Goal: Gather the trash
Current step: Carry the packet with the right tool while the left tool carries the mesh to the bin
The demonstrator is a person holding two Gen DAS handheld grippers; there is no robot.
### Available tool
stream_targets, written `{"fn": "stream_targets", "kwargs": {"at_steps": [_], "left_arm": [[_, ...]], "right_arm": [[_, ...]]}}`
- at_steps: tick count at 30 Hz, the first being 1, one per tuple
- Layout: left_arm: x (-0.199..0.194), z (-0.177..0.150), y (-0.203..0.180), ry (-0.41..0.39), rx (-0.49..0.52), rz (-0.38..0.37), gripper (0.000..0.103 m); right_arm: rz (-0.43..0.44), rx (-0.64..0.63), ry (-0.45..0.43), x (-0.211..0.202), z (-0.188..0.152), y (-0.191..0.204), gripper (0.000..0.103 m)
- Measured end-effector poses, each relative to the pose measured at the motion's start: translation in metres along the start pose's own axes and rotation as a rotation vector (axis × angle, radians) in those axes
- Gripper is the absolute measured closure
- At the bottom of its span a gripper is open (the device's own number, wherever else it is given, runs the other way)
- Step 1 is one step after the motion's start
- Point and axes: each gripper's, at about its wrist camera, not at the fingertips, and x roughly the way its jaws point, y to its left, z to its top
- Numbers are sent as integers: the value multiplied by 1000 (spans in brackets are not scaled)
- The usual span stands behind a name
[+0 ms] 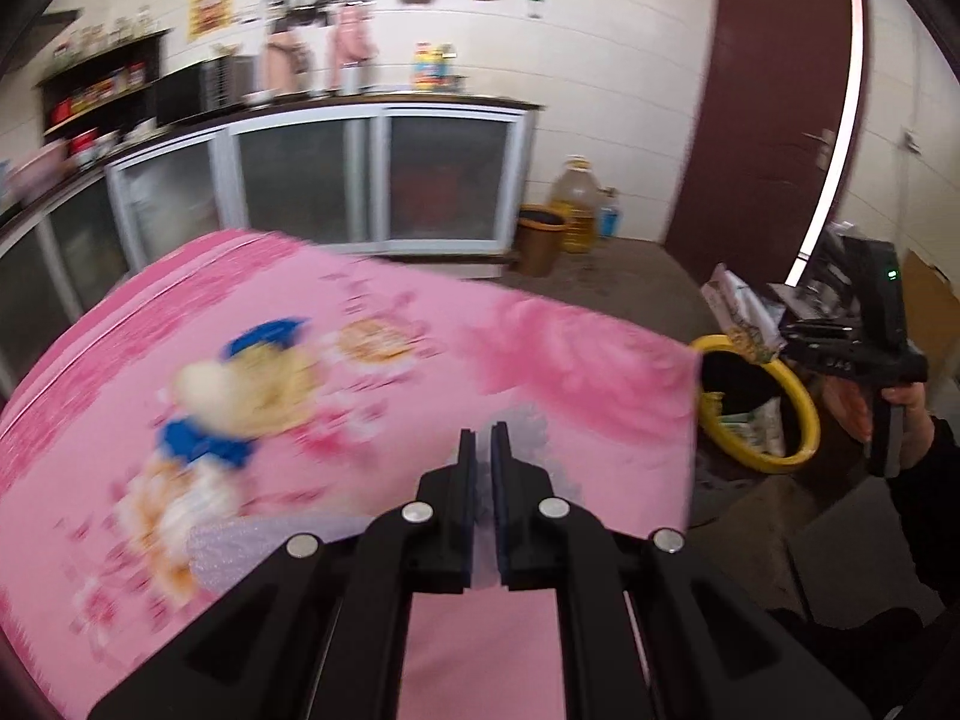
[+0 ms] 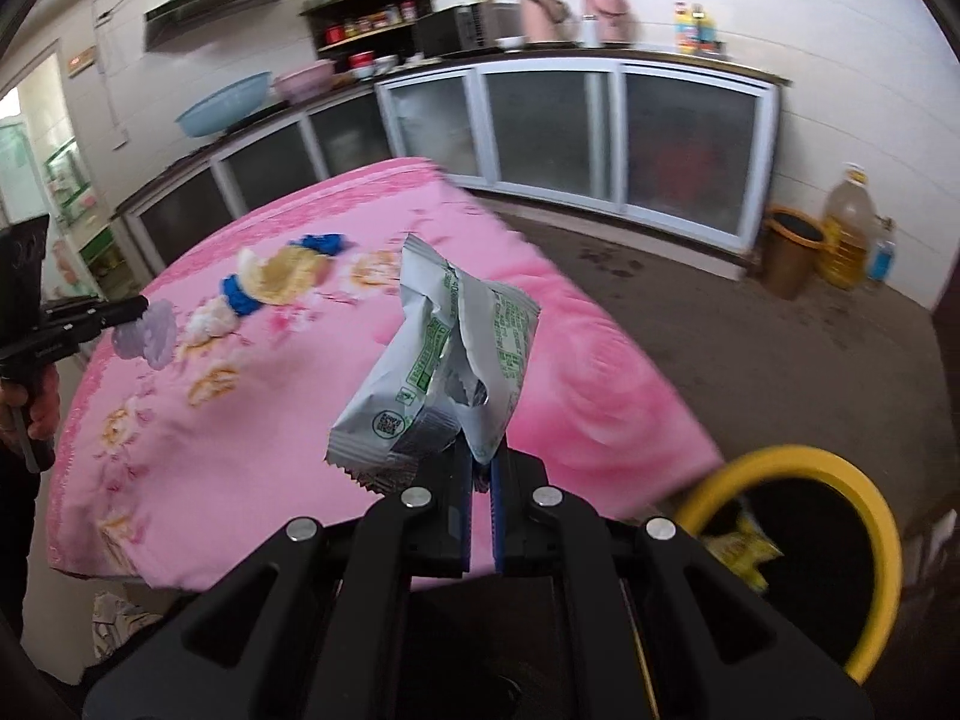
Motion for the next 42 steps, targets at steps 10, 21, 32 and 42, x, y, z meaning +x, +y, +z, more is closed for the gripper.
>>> {"fn": "stream_targets", "kwargs": {"at_steps": [10,21,32,42], "left_arm": [[87,50,-133,-5,154,-231,98],[172,76,-224,38,188,-385,98],[231,81,-277,95,202,-416,98],[262,76,-302,137,186,-430,97]], "right_arm": [[-151,123,5,-40,-50,-87,99],[-216,223,41,-50,-89,-149,99],[-241,311,93,-37,-112,-182,99],[-274,360,125,-31,-119,-199,98]]}}
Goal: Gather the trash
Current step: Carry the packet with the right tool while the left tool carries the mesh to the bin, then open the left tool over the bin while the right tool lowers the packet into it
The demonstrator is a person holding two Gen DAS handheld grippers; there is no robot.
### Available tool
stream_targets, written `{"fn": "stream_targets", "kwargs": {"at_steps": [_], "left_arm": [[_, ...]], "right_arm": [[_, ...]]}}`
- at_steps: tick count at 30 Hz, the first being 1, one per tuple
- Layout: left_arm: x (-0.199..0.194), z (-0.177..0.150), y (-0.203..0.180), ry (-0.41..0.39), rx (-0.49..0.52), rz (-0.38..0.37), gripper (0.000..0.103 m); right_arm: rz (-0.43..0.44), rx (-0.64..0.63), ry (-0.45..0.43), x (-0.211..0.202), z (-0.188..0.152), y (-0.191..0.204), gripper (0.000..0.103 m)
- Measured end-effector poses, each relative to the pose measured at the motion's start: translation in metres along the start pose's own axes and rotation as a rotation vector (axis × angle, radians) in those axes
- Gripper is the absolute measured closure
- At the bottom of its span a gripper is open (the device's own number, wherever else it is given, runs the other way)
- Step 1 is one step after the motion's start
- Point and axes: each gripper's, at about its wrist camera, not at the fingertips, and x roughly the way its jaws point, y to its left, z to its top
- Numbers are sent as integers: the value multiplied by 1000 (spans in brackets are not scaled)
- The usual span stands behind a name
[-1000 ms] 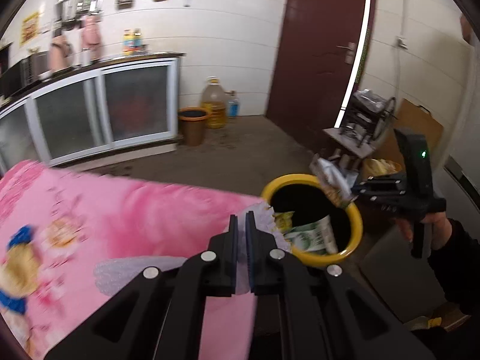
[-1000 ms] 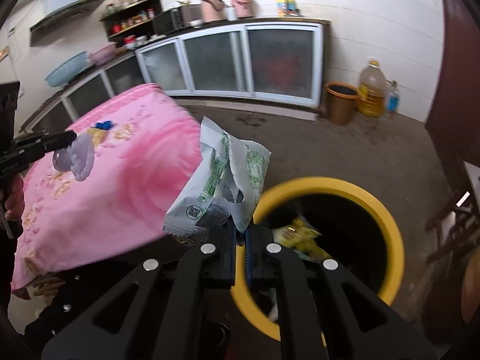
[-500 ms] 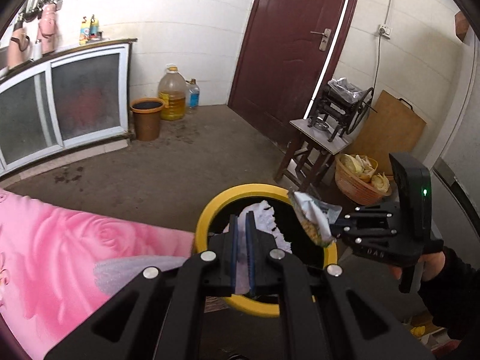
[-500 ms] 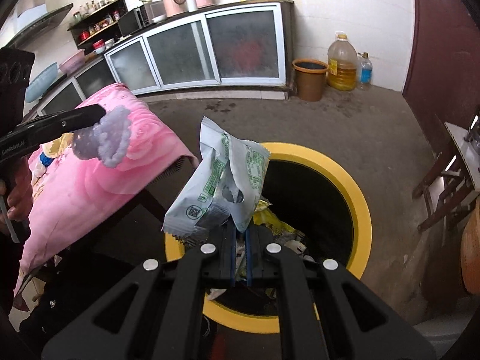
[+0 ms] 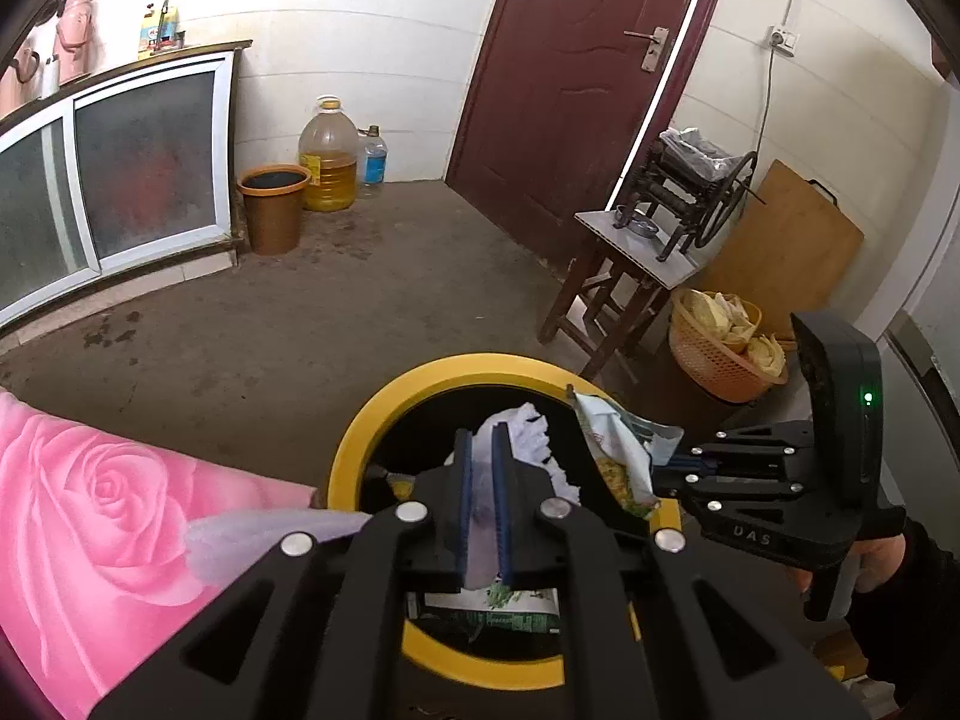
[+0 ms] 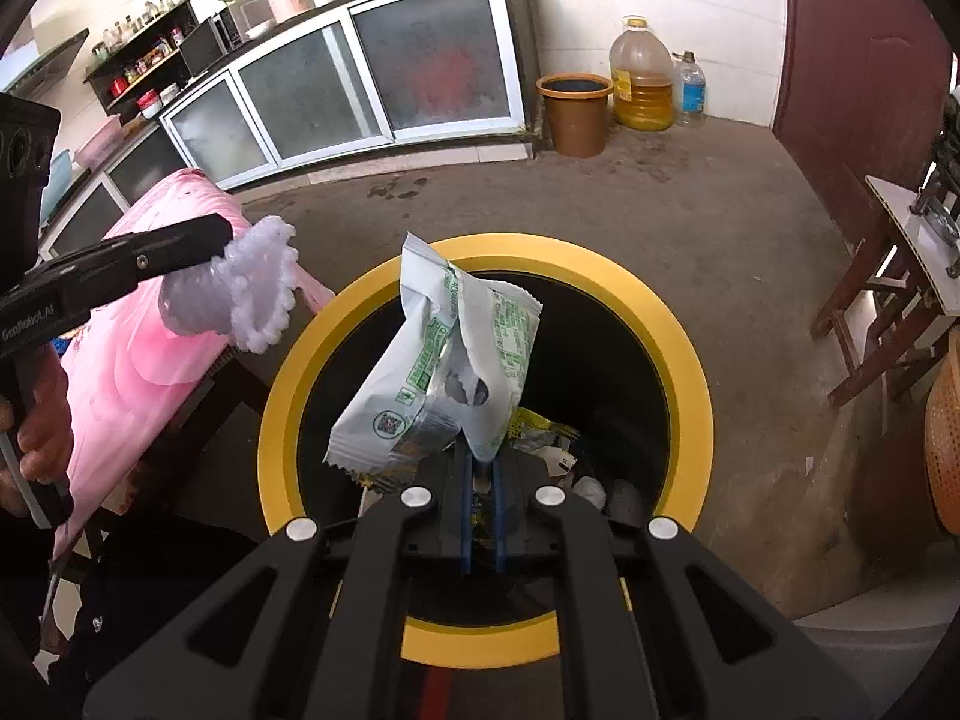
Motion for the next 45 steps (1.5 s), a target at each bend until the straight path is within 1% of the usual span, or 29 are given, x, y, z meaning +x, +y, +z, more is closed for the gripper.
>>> {"fn": "stream_targets", "kwargs": {"at_steps": [2,3,4,5,6,7,8,9,11,13,16,18,20,22,25,29,31,33,36,38,39,42,43,45], "left_arm": [[2,0,-2,0,-1,2,97],[3,1,-3,-3,-4,3,95],[4,1,-3,-4,-8,6,86],[4,1,-3,-7,-12,10,69],[2,1,-3,-20,-21,25,56],[0,2,-2,-38,-29,46,31],[-3,2,-1,-56,-33,60,20],[-5,2,-1,-74,-38,71,18],[-8,2,2,-85,-60,82,9],[-14,2,6,-107,-82,87,8],[-25,2,13,-129,-112,100,8],[-30,2,15,-129,-108,87,8],[-30,4,12,-126,-102,70,8],[-30,7,6,-124,-91,25,8],[-31,12,-6,-133,-70,3,8],[-39,13,-10,-151,-72,-13,8],[-48,14,-6,-169,-92,-14,8],[-57,14,-1,-185,-118,-23,8],[-68,13,3,-200,-144,-32,8],[-73,13,2,-201,-140,-27,8],[-76,12,2,-202,-134,-22,8],[-81,11,-2,-202,-115,-23,8],[-82,10,-4,-199,-105,-23,8],[-81,8,-9,-188,-75,-24,8]], "right_arm": [[-18,6,-1,-1,1,-1,98],[-20,14,3,-1,-1,-2,97],[-28,26,10,-1,-1,-4,97],[-39,31,16,0,-1,-7,96],[-54,35,21,0,-1,-10,88],[-64,40,21,0,-2,-13,67],[-72,55,11,-2,-3,-16,49],[-68,68,-4,-5,-4,-19,28],[-90,73,0,-8,-6,-22,29],[-125,77,-11,-13,-8,-26,29],[-136,102,-22,-20,-12,-32,28],[-155,112,-28,-22,-13,-36,28],[-152,131,-25,-23,-14,-40,27],[-121,152,-18,-24,-12,-40,19],[-91,159,-21,-29,-10,-35,17],[-100,138,-38,-38,-6,-29,14],[-126,138,-33,-40,-5,-29,12],[-133,139,-21,-41,-4,-29,10],[-106,155,-11,-42,-1,-29,10],[-92,170,-4,-43,1,-28,10],[-74,180,2,-43,2,-28,10],[16,220,42,-41,4,-27,10],[33,231,51,-41,5,-26,10],[31,223,53,-44,7,-22,10]]}}
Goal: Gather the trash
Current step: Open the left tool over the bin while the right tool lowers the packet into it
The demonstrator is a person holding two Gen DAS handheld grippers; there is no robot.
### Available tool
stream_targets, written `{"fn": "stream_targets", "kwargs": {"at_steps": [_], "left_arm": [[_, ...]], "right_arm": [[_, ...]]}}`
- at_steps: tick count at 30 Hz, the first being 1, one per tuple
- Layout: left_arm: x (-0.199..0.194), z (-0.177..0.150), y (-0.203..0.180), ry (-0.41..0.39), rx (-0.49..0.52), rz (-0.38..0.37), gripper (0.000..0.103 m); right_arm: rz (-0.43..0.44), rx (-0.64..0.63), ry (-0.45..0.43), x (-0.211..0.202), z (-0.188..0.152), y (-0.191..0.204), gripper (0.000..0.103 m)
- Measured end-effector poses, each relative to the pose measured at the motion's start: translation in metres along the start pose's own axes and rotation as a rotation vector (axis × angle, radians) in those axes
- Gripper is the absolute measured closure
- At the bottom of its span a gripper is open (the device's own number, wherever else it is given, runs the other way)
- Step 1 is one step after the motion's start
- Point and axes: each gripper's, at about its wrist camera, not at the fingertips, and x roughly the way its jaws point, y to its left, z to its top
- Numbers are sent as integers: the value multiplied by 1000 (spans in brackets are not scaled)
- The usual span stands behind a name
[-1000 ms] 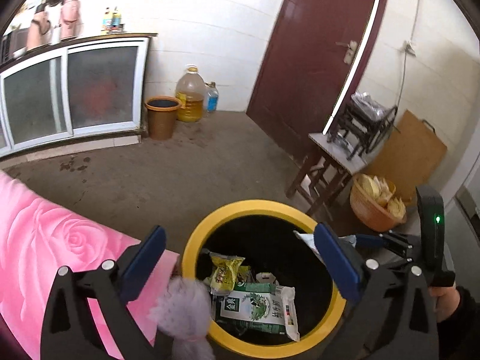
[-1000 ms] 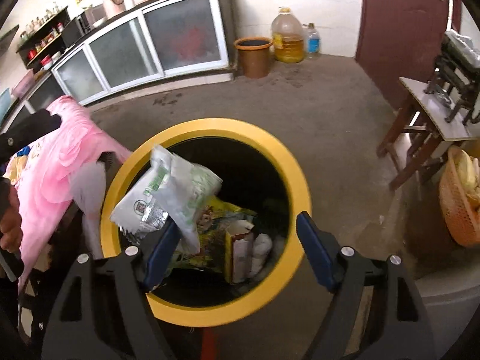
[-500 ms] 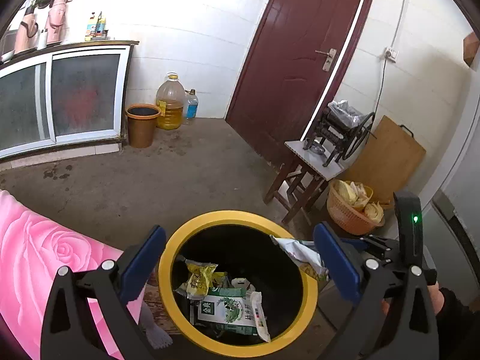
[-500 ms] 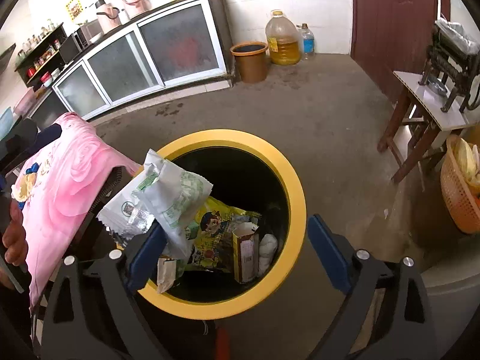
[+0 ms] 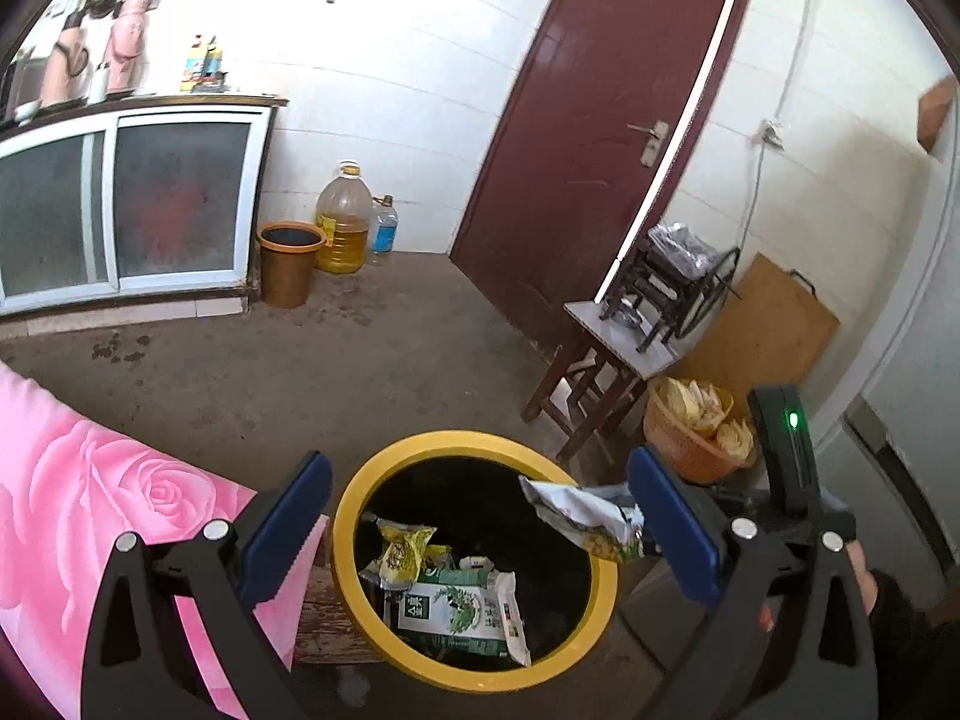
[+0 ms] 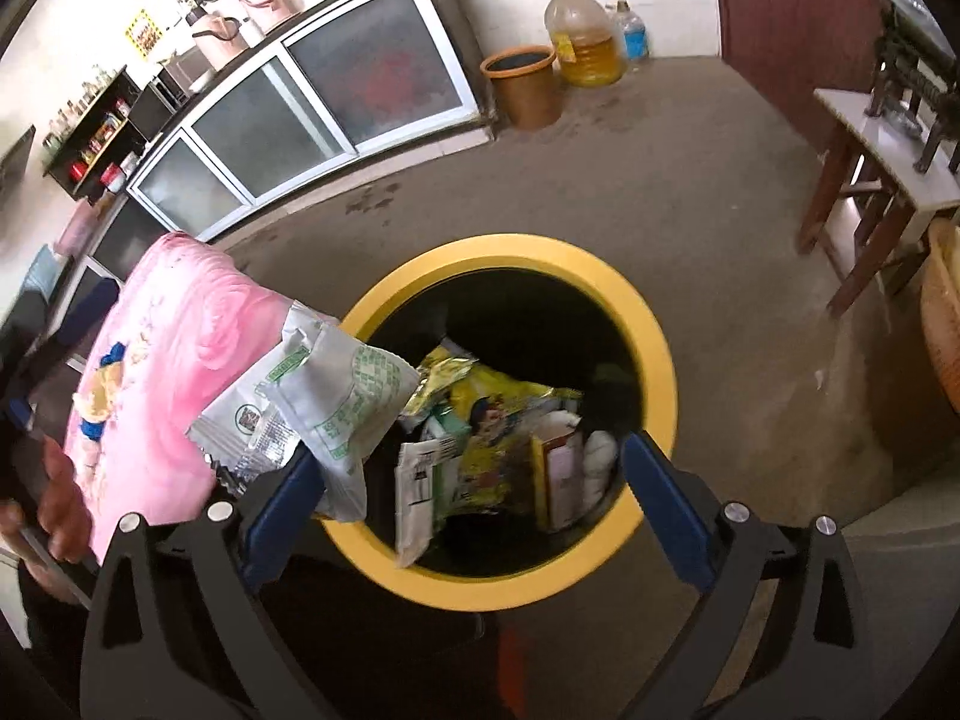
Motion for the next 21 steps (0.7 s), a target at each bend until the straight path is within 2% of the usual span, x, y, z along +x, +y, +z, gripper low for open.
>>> {"fn": "stream_targets", "kwargs": {"at_steps": [4,7,11,14,19,21], "left_arm": [[7,-6,-6,19,22,15,8],[10,-8,-2,35,-3,4,8],[4,-8,3,24,-16,-1,8],[-7,-6,10,10,-27,10,8],[-30,-11,27,8,-41,58,8],[-44,-15,38,8,-53,91,8]], "right_arm": [[33,-7,1,-7,0,9,10],[166,72,50,-6,2,4,10],[200,128,76,-6,8,0,10],[232,164,128,-1,12,0,10],[212,255,234,16,24,-4,8],[173,263,276,23,29,-4,8]]}}
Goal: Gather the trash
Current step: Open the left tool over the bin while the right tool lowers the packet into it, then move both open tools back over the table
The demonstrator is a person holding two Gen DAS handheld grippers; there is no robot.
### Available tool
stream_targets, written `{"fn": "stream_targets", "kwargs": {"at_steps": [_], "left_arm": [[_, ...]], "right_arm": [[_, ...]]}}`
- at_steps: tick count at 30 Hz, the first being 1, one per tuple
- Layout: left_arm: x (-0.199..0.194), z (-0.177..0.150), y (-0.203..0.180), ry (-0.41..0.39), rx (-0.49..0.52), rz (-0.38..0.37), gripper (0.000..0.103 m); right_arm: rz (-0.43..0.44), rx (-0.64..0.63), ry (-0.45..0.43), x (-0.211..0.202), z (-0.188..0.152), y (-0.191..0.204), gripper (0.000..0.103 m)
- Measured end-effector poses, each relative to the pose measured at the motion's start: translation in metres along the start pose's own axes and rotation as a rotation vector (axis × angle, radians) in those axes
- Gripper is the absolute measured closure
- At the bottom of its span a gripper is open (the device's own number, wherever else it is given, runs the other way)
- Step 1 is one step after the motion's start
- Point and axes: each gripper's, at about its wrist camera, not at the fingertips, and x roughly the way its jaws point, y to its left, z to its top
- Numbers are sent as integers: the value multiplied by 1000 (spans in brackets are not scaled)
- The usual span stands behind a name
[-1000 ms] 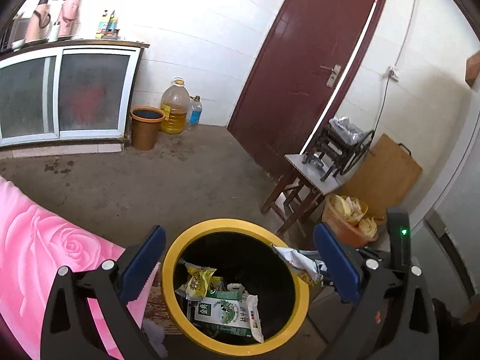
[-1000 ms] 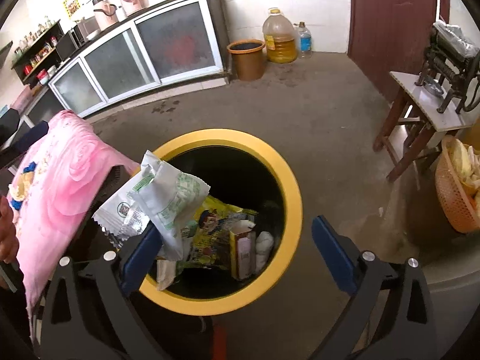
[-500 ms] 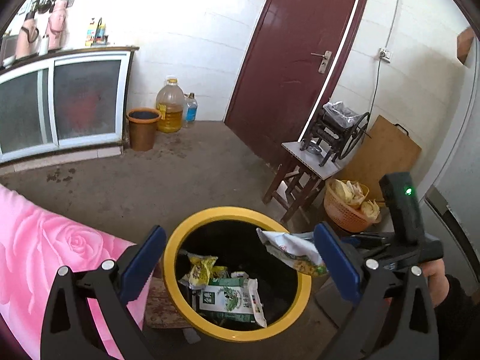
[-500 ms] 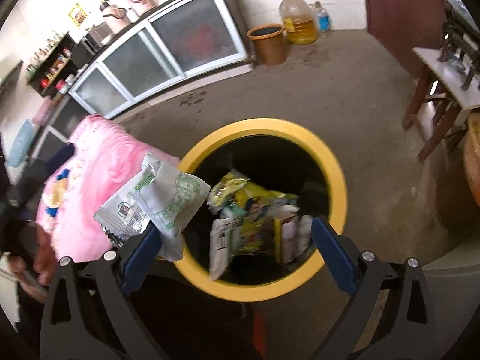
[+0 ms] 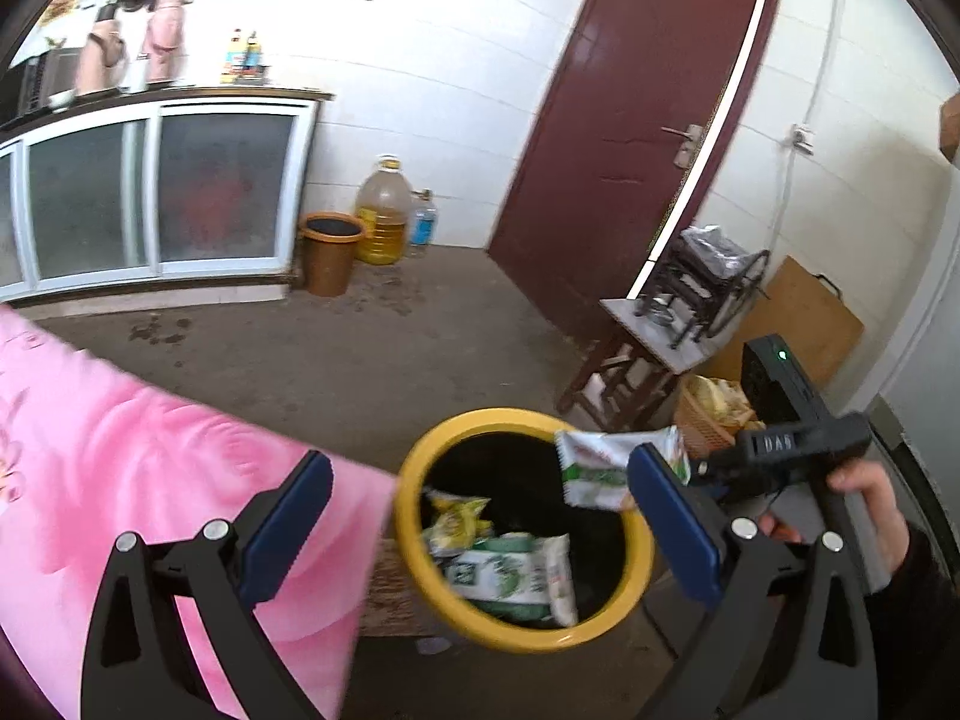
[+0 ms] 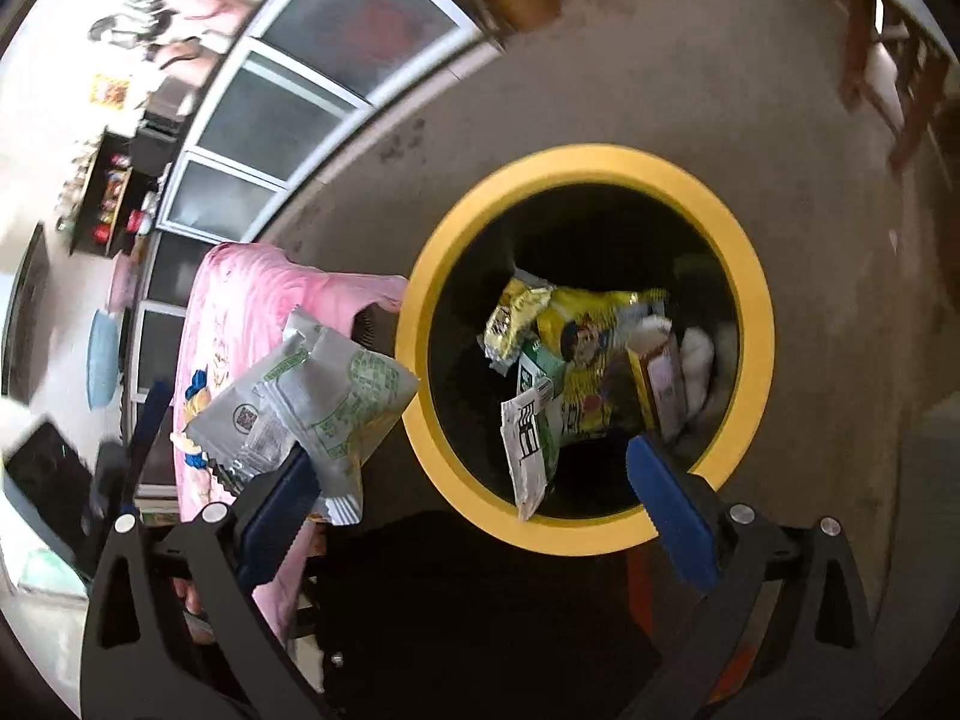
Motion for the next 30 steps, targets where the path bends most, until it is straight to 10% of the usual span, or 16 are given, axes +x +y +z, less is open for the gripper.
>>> {"fn": "stream_targets", "kwargs": {"at_steps": [7,11,17,30], "left_arm": [[-55,-11,46,-3,-12,129,8],[-92,-20,71,-26,-23,198,8],[-156,-49,120,-45,-60,320,8],[-304,-142,214,-37,-78,800,8]], "right_arm": [[-488,-223,83,14,27,32,8],[-604,-315,95,11,34,57,8],[-579,-361,52,2,31,94,8],[-92,-964,-274,40,-59,301,8]]}}
